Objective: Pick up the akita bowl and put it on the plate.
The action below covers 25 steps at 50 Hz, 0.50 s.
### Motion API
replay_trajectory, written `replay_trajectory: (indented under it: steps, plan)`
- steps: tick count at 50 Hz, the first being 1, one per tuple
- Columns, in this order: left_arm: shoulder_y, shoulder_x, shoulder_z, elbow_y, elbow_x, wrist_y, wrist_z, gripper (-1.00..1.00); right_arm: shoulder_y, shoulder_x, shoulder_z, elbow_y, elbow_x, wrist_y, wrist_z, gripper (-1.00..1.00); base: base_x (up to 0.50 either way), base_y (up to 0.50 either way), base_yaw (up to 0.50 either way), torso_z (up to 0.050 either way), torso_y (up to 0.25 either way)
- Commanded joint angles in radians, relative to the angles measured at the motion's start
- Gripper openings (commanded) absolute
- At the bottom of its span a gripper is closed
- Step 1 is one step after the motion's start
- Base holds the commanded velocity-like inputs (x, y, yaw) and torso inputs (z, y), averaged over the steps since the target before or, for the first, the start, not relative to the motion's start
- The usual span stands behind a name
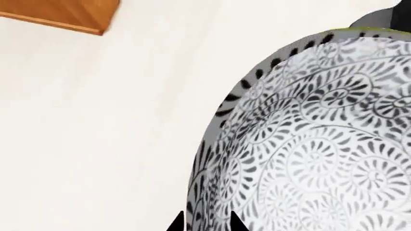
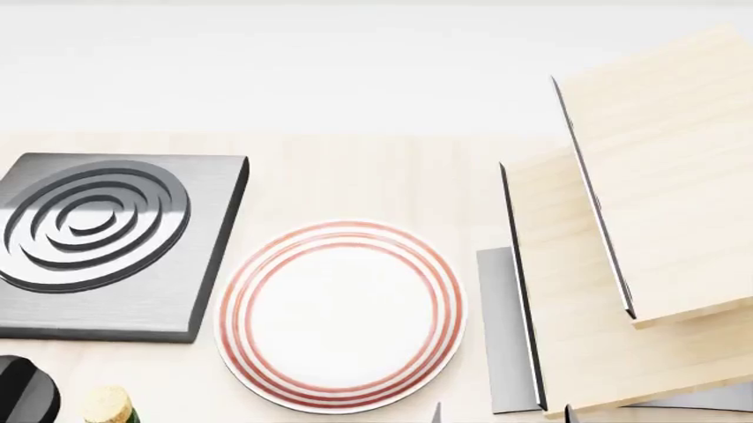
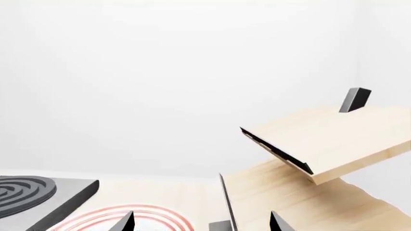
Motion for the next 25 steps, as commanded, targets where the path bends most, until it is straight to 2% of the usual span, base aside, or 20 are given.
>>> replay_trajectory:
  steps: [1, 4, 20, 25]
  plan:
    - [0.190, 0.009, -0.207, 0.088, 0.027, -0.034, -0.027, -1.00, 0.003, 0.001, -0.003, 0.005, 0.001, 0.000, 0.003, 1.00, 0.00, 0.00, 0.00, 0.000, 0.000]
    - [0.244, 0.010, -0.298, 0.134, 0.016, -0.075, -0.048, -1.00, 0.003, 0.002, -0.003, 0.001, 0.002, 0.002, 0.005, 1.00, 0.00, 0.00, 0.00, 0.000, 0.000]
    - [0.270, 0.031, -0.496, 0.278, -0.006, -0.131, -0.129, -1.00, 0.008, 0.006, -0.005, 0.000, 0.005, 0.006, 0.010, 1.00, 0.00, 0.00, 0.00, 0.000, 0.000]
    - [0.270, 0.032, -0.521, 0.307, -0.006, -0.143, -0.134, -1.00, 0.008, 0.007, -0.006, 0.000, 0.008, 0.004, 0.011, 1.00, 0.00, 0.00, 0.00, 0.000, 0.000]
